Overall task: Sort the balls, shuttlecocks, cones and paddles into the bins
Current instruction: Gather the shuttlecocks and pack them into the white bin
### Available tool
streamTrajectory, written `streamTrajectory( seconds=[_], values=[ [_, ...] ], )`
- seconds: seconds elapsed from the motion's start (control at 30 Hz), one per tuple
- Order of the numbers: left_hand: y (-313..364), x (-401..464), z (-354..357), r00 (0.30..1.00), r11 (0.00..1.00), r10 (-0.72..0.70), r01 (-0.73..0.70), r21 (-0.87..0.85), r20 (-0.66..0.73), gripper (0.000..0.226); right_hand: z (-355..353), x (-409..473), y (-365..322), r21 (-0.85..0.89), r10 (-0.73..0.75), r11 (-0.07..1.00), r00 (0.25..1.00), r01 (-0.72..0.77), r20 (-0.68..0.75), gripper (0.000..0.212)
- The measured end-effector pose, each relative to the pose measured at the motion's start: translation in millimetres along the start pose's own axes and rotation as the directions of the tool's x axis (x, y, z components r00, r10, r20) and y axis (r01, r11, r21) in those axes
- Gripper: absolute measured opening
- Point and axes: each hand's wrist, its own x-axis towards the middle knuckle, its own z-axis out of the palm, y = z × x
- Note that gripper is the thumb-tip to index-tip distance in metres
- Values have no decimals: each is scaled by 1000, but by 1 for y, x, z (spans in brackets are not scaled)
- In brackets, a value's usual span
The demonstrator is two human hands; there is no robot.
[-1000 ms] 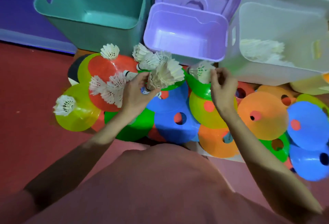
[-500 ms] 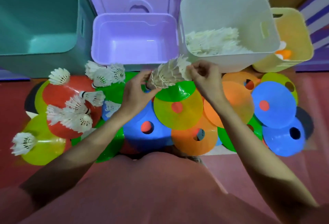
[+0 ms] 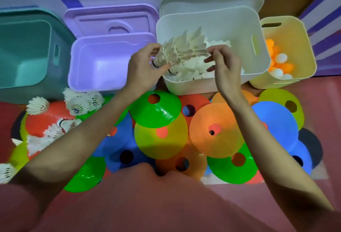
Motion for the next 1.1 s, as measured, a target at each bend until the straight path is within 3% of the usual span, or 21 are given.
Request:
streamTrajectory(
  seconds=[0.2,0.37,0.43,0.57,0.7,0.83,0.97,1.1],
  values=[
    [23,75,59,993,999,11,-15,32,117,48,-35,51,30,-248,-81,966,996,74,-19,32],
    [42,115,122,967,999,46,-40,-30,252,45,-69,78,55,-408,-136,913,955,18,-262,30],
    [46,127,143,943,999,12,4,-47,331,43,-82,87,63,-473,-136,881,948,-16,-286,32],
    [46,141,170,855,998,-35,60,-31,518,41,-98,100,75,-549,-159,836,964,17,-211,27],
    [34,139,182,793,995,-96,87,43,602,44,-97,105,88,-687,-207,724,970,65,-125,24],
    [23,133,184,784,979,-106,-25,202,611,50,-86,108,91,-748,-125,662,990,39,-59,34],
    [10,130,183,760,934,-88,-162,319,643,46,-79,115,95,-827,-109,549,992,118,69,55],
    [-3,126,185,763,877,-95,-241,417,639,45,-75,120,104,-883,45,415,965,219,260,33]
  ],
)
